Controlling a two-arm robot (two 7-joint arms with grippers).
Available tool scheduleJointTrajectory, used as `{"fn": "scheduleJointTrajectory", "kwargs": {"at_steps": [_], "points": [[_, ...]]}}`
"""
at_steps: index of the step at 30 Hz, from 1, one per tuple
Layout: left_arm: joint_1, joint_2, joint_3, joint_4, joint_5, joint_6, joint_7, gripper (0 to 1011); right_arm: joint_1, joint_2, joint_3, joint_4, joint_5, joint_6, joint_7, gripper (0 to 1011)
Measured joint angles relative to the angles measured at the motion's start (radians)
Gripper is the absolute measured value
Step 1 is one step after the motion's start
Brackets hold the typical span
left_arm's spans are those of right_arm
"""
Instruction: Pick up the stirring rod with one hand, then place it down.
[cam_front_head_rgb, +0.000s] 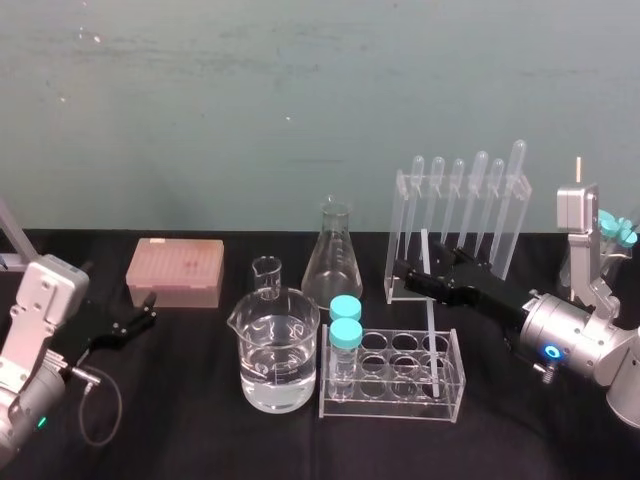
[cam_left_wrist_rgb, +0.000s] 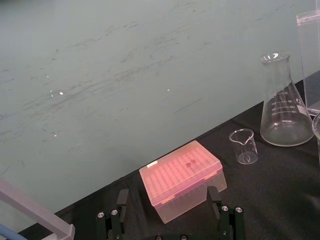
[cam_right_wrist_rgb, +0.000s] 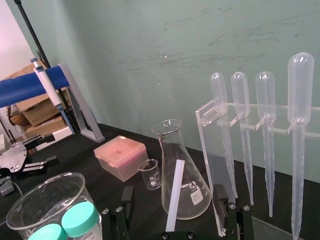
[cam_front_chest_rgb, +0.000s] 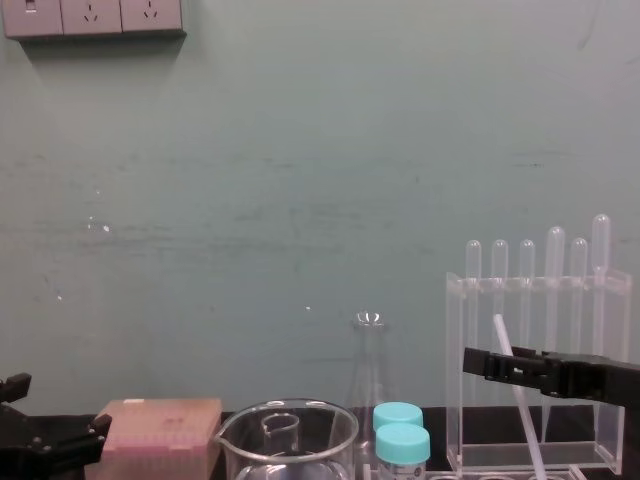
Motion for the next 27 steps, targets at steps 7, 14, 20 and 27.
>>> {"fn": "scheduleJointTrajectory", "kwargs": {"at_steps": [7,14,20,27], "points": [[0.0,0.0,0.0,0.0,0.0,0.0,0.0,1000,0.0,-0.001,0.001,0.001,0.001,0.0,0.002,1002],[0.0,0.0,0.0,0.0,0.0,0.0,0.0,1000,0.0,-0.001,0.001,0.001,0.001,0.0,0.002,953],[0.0,0.0,0.0,0.0,0.0,0.0,0.0,1000,0.0,-0.001,0.001,0.001,0.001,0.0,0.003,795],[0.0,0.0,0.0,0.0,0.0,0.0,0.0,1000,0.0,-0.001,0.001,0.001,0.001,0.0,0.003,583]]}}
